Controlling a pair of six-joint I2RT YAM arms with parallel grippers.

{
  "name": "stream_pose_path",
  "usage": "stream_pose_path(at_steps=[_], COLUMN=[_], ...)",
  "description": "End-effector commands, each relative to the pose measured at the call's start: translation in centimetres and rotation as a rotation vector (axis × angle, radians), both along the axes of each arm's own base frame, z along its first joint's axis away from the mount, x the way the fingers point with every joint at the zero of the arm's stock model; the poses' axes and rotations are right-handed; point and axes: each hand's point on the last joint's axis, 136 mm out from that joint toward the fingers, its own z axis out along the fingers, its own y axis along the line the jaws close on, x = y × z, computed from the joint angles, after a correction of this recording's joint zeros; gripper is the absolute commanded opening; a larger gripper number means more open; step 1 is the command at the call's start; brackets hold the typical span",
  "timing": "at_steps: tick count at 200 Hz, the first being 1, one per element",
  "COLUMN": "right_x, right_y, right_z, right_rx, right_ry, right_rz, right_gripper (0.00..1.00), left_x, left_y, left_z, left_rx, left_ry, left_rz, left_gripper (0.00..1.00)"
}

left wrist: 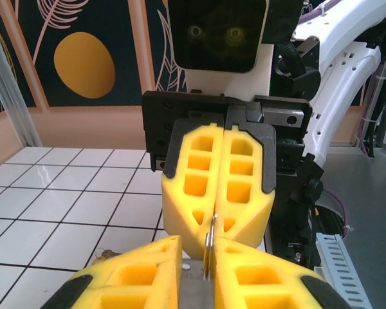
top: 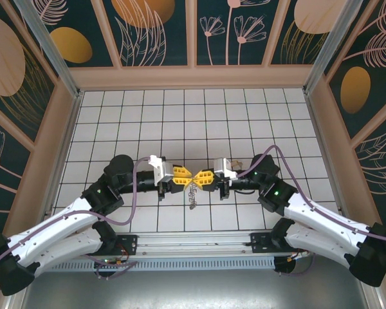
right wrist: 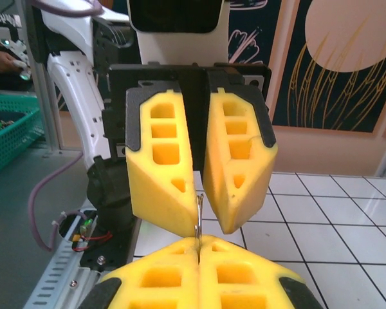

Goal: Put the keys on the keyring

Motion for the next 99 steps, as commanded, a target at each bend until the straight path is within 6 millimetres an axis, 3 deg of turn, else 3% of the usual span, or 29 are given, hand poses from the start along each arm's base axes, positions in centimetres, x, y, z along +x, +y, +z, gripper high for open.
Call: stream_pose_path(at_steps=[1,99], right_x=[-1.2,-0.7], right_y=[-0.6,-0.1], right_z=[2.6,1.4], right_rx=[0.101,0.068], right_ry=[-0.042,-0.016], right_rz=[0.060,0.063], right_gripper=[0.00,0.00], left_x=[-0.6,-0.8], left_y=[0.1,-0.1], left_z=[0.6,1.0], left_rx=[-0.029,-0.053], left_ry=[-0.012,-0.015], left_rz=[-0.026,-0.050], left_gripper=[0.21,0.18])
